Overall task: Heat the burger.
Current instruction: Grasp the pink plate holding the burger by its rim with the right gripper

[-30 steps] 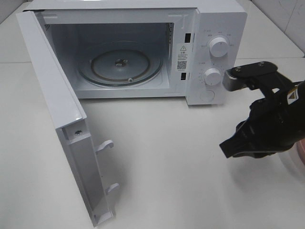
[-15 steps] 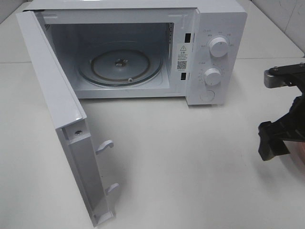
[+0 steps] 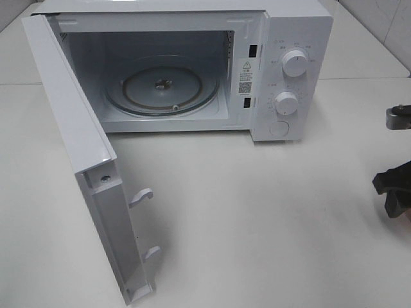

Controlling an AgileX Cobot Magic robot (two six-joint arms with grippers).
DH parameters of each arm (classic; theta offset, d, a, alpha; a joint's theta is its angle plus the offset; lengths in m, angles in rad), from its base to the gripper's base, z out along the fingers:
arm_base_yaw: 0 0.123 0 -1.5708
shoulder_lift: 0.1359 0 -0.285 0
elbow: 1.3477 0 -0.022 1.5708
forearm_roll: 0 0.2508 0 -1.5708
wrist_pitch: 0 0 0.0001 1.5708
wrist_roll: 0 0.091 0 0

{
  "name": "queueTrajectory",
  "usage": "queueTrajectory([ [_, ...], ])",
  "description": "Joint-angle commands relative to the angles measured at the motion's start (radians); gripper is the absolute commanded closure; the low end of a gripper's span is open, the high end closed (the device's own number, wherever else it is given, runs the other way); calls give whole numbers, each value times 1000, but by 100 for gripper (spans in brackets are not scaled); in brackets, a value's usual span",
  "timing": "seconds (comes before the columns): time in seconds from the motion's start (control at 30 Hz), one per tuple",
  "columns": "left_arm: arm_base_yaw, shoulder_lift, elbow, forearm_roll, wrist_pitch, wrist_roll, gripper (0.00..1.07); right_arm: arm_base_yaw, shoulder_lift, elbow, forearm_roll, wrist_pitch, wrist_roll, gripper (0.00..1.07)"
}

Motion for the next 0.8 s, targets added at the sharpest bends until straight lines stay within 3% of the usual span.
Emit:
queueTrajectory([
  [0.03,-4,-20,1,0,-5,-2,6,-18,28,-5,-5,-20,-25,35],
  [0.1,-4,-20,1,0,-5,-2,6,-30,55,-9,0,-35,-25,29],
  [0.23,-4,-20,1,0,-5,-2,6,-44,89,-32,3,-34,-31,26],
  [0.8,-4,-20,1,0,-5,-2,6,-64,262,-90,74,-45,-104,34],
])
